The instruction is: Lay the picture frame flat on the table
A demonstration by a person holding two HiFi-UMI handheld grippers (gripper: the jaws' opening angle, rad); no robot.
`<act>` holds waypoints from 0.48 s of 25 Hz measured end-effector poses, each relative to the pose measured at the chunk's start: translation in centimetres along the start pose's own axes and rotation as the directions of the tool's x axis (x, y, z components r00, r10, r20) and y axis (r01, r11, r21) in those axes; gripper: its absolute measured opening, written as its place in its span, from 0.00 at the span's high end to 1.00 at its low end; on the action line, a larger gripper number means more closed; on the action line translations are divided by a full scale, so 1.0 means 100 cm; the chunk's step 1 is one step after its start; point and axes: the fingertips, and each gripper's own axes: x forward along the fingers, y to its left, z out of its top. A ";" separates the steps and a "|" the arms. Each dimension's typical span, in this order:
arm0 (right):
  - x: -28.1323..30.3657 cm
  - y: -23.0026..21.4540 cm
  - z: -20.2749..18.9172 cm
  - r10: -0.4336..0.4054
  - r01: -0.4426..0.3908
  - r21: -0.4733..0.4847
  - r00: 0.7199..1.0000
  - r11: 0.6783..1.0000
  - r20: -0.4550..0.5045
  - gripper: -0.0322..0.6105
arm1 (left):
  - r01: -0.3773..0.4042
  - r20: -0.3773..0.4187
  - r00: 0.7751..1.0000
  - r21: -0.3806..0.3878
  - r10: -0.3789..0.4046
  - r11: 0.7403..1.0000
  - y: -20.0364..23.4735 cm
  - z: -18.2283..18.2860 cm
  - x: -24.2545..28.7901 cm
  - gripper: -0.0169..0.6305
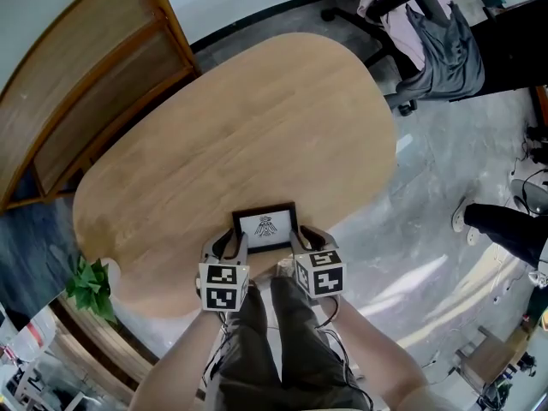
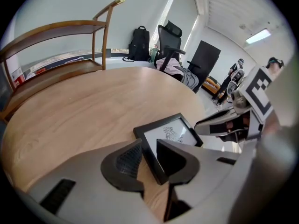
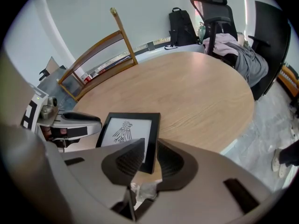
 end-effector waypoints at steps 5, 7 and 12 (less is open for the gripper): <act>-0.033 0.006 0.027 -0.004 0.005 -0.021 1.000 1.000 0.026 0.88 | -0.028 0.032 0.999 -0.020 0.029 0.999 0.004 0.028 -0.034 0.83; -0.052 0.010 0.041 0.002 -0.001 -0.023 0.999 1.000 0.041 0.89 | -0.031 0.048 0.998 -0.007 0.031 0.999 0.003 0.044 -0.050 0.84; -0.106 0.020 0.087 0.021 -0.020 -0.015 0.994 1.000 0.108 0.91 | -0.032 0.127 0.991 0.013 0.030 0.999 -0.004 0.097 -0.094 0.90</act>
